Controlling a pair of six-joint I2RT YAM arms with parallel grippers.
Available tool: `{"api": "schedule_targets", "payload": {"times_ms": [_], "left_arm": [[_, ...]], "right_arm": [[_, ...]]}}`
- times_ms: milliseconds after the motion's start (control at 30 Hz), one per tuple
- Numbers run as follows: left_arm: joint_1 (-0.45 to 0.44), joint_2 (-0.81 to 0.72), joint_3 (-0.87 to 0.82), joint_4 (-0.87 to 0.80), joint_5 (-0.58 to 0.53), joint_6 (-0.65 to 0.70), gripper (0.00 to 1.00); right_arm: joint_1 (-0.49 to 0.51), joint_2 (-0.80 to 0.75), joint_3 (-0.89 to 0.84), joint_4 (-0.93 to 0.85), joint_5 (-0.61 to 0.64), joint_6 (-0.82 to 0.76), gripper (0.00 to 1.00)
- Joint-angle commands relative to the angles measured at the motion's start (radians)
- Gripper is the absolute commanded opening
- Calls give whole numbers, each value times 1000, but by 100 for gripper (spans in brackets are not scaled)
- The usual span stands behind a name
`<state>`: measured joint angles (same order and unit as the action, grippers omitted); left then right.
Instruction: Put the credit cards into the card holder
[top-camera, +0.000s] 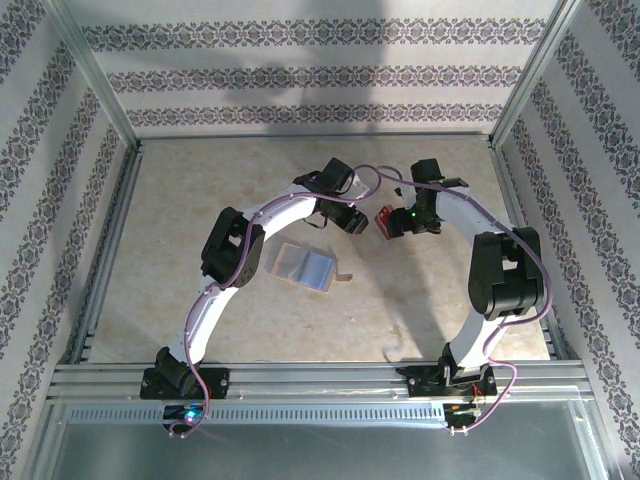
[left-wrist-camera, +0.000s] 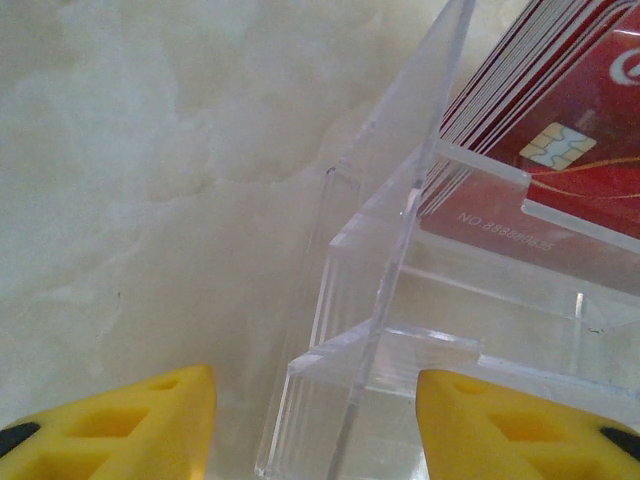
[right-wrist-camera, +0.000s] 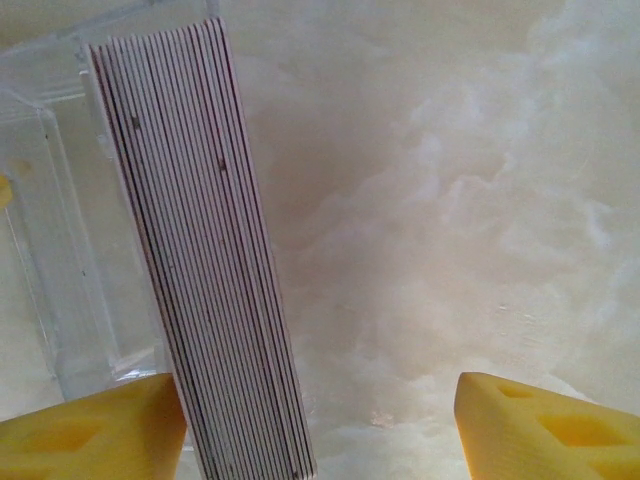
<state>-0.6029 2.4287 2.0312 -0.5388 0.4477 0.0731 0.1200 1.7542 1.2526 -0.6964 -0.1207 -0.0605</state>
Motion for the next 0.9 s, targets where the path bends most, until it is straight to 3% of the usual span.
{"api": "schedule_targets", "payload": {"times_ms": [0, 867], "left_arm": [[-28, 26, -33, -35, -37, 31, 56], [-33, 27, -40, -35, -40, 36, 55]], "right_arm": [[-7, -36, 24, -37, 10, -18, 69], [1, -67, 35, -46, 26, -32, 59]]}}
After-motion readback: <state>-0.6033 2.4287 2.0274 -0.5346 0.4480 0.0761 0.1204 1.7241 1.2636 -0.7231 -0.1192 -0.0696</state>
